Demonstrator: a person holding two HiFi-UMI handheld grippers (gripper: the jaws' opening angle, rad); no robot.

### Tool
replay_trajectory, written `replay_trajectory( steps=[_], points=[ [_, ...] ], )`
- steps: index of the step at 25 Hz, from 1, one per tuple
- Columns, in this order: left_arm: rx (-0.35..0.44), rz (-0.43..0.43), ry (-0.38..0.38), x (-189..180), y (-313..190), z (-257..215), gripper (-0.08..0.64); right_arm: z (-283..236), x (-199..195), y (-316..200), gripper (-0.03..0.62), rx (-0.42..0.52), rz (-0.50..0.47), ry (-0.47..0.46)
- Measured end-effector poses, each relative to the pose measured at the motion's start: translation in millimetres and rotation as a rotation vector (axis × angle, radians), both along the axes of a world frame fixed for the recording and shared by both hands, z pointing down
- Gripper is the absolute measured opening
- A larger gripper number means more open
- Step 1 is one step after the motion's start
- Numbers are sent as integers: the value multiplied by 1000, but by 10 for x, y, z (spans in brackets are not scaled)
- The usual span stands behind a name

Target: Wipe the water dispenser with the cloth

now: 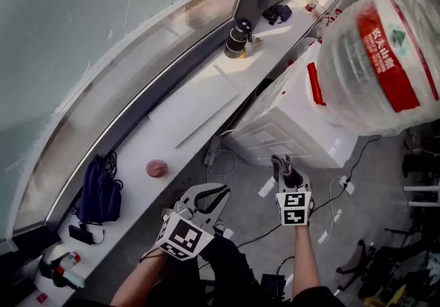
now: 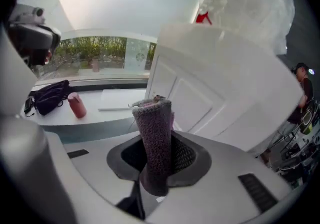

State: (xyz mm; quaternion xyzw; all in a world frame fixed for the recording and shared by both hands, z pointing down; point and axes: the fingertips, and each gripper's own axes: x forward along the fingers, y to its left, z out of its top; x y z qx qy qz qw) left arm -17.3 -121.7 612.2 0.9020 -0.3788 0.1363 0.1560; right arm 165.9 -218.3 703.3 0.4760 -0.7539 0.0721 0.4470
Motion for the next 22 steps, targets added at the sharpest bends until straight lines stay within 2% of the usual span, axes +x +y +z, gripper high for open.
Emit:
replay_trajectory(
  steps=[5,13,17,22],
  points=[
    [6,60,-4,212,-25,-216,31,-824,81,-67,100,91,-22,-19],
    [41,154,18,625,-111,-497,31,-1891,385,-132,100,261,-41,53],
    [57,185,39,811,-161,-596,31,-1938,582,-141,100,273,-20,92],
    [56,196,50,890,-182,-566,31,-1589,574,-103,100,237,-32,86]
  ],
)
